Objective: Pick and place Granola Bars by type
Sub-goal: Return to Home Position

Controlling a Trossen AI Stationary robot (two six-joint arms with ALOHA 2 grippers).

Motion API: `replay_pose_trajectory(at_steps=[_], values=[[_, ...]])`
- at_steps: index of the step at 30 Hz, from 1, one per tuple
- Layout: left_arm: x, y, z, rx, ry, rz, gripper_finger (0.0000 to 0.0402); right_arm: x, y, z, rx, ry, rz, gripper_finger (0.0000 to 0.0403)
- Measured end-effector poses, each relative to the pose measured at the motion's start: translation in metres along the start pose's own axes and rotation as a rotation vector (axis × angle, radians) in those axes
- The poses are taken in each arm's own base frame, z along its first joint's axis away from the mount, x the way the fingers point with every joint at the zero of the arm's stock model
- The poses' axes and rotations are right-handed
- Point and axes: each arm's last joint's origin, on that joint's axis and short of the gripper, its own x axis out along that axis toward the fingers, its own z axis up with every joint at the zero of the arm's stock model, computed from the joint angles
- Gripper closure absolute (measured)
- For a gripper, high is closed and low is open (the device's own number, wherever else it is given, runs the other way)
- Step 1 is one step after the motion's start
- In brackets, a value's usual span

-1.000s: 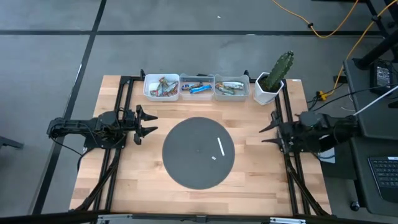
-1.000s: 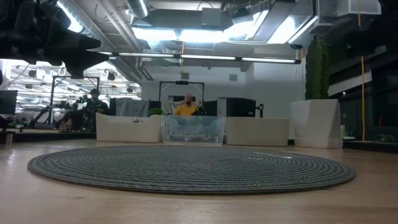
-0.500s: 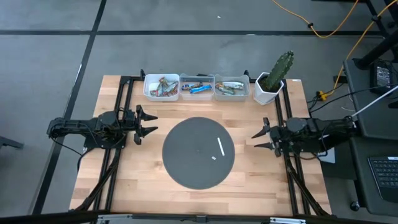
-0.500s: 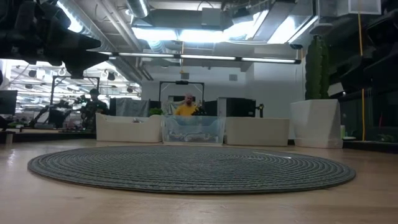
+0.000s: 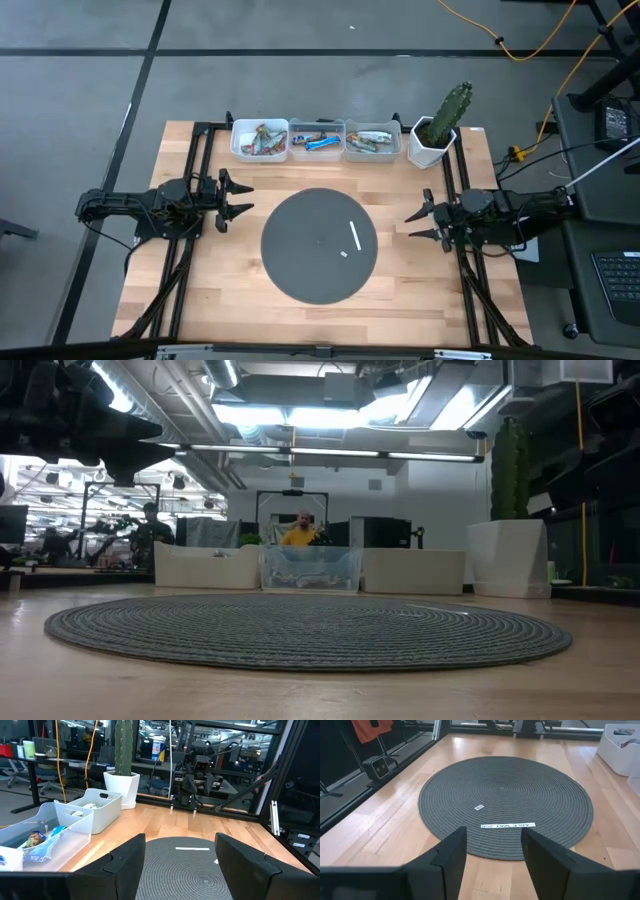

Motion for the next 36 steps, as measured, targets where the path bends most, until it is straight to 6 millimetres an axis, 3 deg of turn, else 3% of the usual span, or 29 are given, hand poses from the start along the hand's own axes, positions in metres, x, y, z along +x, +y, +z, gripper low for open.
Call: replay_pose_trajectory(at_steps=[12,25,29,33,36], values=[[0.000,0.000,0.000,0.000,0.000,0.000,0.0171,0.008,-0.003,-0.004,0.018,0.094,-0.031,0.0214],[0.000,0.000,0.000,0.000,0.000,0.000,0.0171,0.009,-0.004,-0.003,0.019,0.077,-0.037,0.0214],[0.000,0.000,0.000,0.000,0.000,0.000,0.0171,0.008,-0.004,0.003,0.008,-0.042,-0.036,0.0214],[0.000,0.000,0.000,0.000,0.000,0.000,0.0171,0.012,-0.007,0.008,-0.014,-0.306,-0.060,0.0214],[0.000,0.000,0.000,0.000,0.000,0.000,0.0171,0.009,-0.008,0.011,-0.019,-0.362,-0.072,0.0214]])
